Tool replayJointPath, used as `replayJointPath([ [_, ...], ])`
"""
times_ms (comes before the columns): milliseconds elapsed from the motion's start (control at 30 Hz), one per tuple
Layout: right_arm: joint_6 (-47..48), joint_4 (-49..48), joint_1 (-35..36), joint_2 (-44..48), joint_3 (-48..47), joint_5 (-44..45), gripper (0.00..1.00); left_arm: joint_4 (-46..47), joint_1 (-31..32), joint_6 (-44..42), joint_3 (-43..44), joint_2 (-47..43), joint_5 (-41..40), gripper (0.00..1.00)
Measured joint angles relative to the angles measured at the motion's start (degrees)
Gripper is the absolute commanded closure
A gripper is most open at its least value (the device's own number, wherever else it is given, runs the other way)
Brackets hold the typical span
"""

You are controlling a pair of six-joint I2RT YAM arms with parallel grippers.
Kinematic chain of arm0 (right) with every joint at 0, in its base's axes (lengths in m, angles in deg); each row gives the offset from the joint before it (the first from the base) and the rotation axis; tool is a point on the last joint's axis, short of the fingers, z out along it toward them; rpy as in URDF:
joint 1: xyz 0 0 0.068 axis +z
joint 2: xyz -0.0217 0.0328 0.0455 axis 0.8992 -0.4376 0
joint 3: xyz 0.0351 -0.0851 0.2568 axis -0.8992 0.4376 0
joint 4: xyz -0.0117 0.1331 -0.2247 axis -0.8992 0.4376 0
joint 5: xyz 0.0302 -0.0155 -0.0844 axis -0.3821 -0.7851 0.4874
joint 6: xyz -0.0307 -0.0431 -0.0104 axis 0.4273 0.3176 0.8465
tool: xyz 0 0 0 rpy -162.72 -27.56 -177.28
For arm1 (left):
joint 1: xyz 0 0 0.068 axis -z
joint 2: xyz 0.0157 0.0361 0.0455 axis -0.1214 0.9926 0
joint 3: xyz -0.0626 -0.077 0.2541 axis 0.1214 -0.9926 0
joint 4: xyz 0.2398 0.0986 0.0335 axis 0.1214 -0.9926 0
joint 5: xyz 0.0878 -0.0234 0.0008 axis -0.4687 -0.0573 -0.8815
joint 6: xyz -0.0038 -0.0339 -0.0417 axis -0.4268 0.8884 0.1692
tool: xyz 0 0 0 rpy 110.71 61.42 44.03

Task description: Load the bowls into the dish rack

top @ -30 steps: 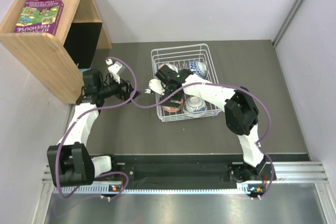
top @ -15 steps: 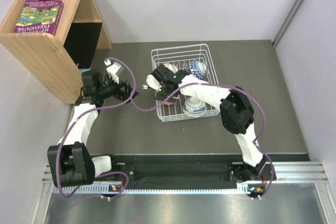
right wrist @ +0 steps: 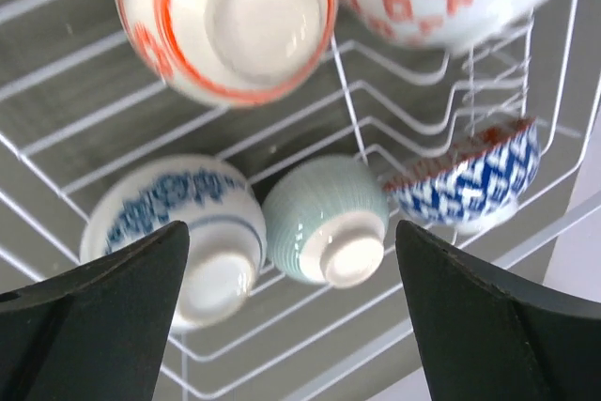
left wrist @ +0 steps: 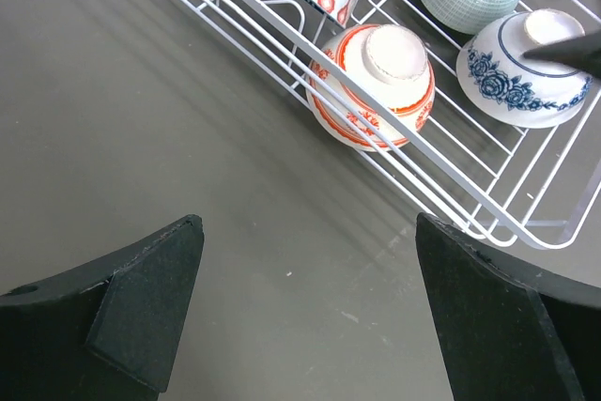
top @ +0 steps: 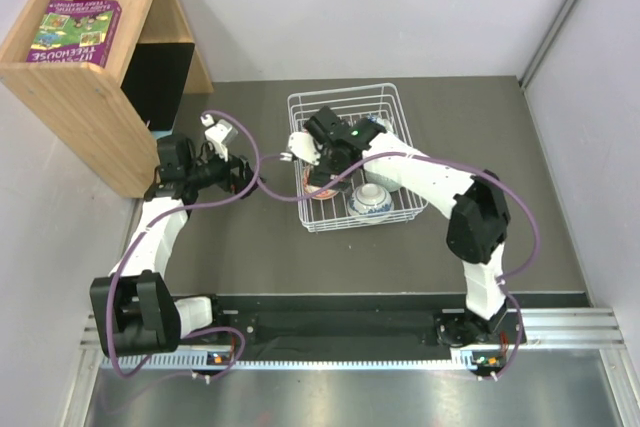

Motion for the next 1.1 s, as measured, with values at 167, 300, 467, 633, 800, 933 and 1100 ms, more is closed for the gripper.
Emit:
replayJointPath([
  [167,1.27,2.51,-5.53,3.96,3.65,-0.42,0.1,-0.13,0.0,-0.02,0.0,0.0,0.07,0.01],
  [300,2.08,2.54,-9.79,4.72,6.27,-0.07,0.1,-0.13,0.0,0.0,0.0,0.02,0.11,0.01],
  [467,2.78,2.86,-10.82,4.72,9.05,0.22,0.1,-0.17,0.0,0.15,0.0,0.02,0.5,0.01],
  [633,3.3,3.65,-10.69,4.72,9.53,0.26,0.1,-0.22,0.0,0.15,0.0,0.02,0.48,0.01],
  [800,3.56,3.89,-10.69,4.72,9.53,0.24,0.11,-0.48,0.0,0.15,0.0,0.02,0.48,0.01],
  [933,3.72,4.98,-10.69,4.72,9.53,-0.17,0.11,-0.57,0.0,0.15,0.0,0.02,0.48,0.01],
  [1100,4.57,6.78,-10.64,4.74,9.81,-1.95,0.11,-0.57,0.0,0.13,0.0,0.02,0.48,0.01],
])
